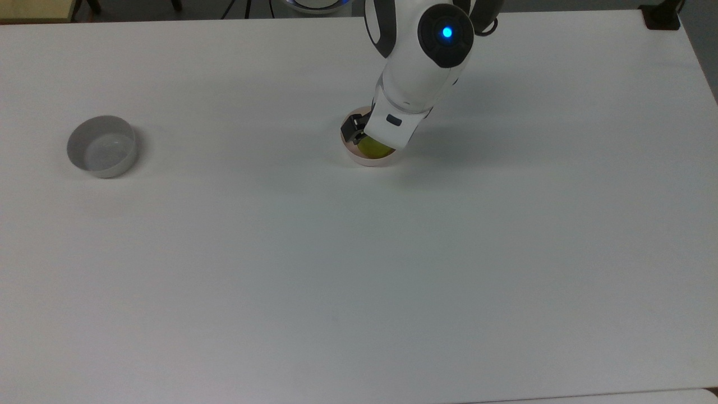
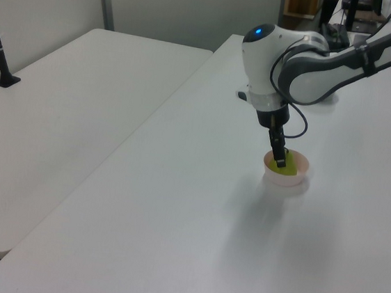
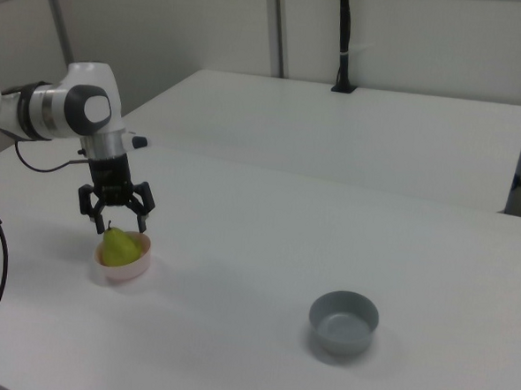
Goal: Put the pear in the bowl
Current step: 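Lower the pear into the pink bowl and open the gripper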
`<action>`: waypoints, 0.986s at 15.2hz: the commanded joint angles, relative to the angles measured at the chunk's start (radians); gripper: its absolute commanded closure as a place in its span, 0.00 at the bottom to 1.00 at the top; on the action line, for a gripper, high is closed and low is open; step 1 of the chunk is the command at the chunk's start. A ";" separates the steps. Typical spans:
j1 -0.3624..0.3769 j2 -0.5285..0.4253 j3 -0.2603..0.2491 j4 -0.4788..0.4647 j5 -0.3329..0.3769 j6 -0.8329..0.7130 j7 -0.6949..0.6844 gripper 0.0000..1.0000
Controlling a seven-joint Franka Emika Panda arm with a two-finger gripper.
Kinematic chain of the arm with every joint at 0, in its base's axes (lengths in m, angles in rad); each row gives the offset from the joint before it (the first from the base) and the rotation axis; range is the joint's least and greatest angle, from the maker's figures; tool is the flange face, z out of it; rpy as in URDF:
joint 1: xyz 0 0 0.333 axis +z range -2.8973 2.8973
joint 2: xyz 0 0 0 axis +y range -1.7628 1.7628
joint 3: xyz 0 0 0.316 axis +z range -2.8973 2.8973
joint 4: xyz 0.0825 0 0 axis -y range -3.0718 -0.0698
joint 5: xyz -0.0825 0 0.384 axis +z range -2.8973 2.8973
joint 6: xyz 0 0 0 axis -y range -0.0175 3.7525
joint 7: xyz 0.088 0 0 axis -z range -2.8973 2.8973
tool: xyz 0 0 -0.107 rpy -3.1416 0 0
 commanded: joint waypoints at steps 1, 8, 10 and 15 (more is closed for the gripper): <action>-0.046 -0.123 -0.004 -0.007 -0.005 -0.062 0.018 0.00; -0.312 -0.295 0.003 0.030 -0.004 -0.156 0.010 0.00; -0.401 -0.295 0.033 0.048 -0.005 -0.151 0.008 0.00; -0.495 -0.318 0.058 0.059 -0.007 -0.150 -0.007 0.00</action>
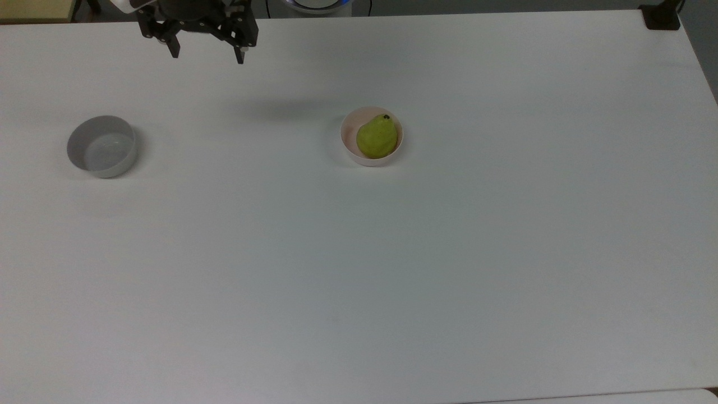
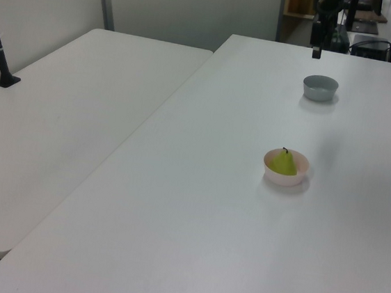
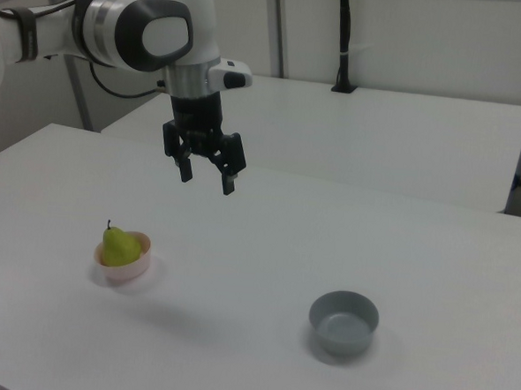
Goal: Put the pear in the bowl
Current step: 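Lower the pear into the pink bowl and open the gripper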
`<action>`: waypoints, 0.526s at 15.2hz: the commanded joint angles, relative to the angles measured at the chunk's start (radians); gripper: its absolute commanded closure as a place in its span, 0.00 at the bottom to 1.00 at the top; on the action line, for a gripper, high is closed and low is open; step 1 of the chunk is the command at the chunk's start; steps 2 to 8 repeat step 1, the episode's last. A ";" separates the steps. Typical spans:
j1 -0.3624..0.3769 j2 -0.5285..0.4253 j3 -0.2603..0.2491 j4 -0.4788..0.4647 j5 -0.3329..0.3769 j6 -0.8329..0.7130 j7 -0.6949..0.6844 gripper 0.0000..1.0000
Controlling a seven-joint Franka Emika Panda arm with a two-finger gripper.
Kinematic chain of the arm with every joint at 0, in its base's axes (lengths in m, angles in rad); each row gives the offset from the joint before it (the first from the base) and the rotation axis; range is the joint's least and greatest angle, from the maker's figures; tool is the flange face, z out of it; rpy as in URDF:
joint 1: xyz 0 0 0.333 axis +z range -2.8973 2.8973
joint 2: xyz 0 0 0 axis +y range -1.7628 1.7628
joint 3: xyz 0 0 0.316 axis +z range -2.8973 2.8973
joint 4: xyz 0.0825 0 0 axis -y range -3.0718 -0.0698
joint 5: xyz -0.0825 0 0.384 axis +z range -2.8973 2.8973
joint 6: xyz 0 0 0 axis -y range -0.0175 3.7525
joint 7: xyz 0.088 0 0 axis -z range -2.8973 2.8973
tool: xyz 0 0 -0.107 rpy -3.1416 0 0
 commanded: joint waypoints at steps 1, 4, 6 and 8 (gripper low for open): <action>-0.024 -0.023 0.027 0.012 -0.003 -0.008 -0.002 0.00; -0.024 -0.023 0.027 0.012 -0.003 -0.008 -0.002 0.00; -0.024 -0.023 0.027 0.012 -0.003 -0.008 -0.002 0.00; -0.024 -0.023 0.027 0.012 -0.003 -0.008 -0.002 0.00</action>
